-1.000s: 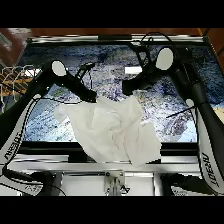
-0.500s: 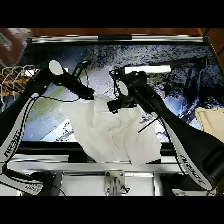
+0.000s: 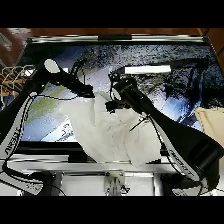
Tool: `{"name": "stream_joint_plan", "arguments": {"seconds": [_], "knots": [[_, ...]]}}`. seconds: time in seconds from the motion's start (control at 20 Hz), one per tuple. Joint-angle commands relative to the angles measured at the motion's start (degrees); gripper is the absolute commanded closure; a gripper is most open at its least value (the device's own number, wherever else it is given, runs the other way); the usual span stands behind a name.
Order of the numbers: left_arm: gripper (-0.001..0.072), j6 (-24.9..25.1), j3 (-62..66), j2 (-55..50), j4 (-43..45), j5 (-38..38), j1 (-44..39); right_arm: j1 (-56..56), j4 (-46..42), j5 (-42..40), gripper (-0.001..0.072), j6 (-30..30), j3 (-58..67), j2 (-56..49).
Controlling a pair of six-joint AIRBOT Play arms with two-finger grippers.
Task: Fold the shirts.
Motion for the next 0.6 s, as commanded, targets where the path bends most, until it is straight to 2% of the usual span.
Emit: {"name": "stream_joint_plan", "arguments": {"seconds": [0.0,0.05,0.1,0.15,0.2,0.3,0.4,0.5,0.55], "knots": [[0.0660,0.0,0.0,-0.6,-0.7,0.1,0.1,0.9,-7.9,-0.5,0.0050,3.2,0.0,-2.3],[0.0660,0.0,0.0,-0.7,-0.7,0.1,0.2,0.9,-9.6,-0.5,0.0054,4.2,0.0,-2.8],[0.0660,0.0,0.0,-0.7,-0.7,0.1,0.2,0.9,-10.9,-0.5,0.0117,5.0,0.0,-3.2],[0.0660,0.0,0.0,-0.7,-0.6,0.1,0.2,0.9,-12.2,-0.7,0.0369,5.2,0.0,-3.3],[0.0660,0.0,0.0,-0.7,-0.6,0.4,0.2,0.9,-13.3,-0.7,0.0484,5.2,0.0,-3.2],[0.0659,0.1,0.0,-0.7,-0.4,1.6,0.2,0.9,-15.0,-0.7,0.0644,4.7,0.0,-2.6],[0.0659,0.2,0.0,-0.7,0.0,2.9,0.2,0.9,-16.1,-0.7,0.0643,4.1,0.0,-1.2],[0.0644,1.8,0.0,-0.7,1.2,2.7,0.2,0.8,-16.1,-0.9,0.0644,1.0,0.0,0.7],[0.0496,3.1,0.0,-0.6,2.1,1.2,0.3,0.8,-15.8,-0.7,0.0644,-1.3,0.0,1.8]]}}
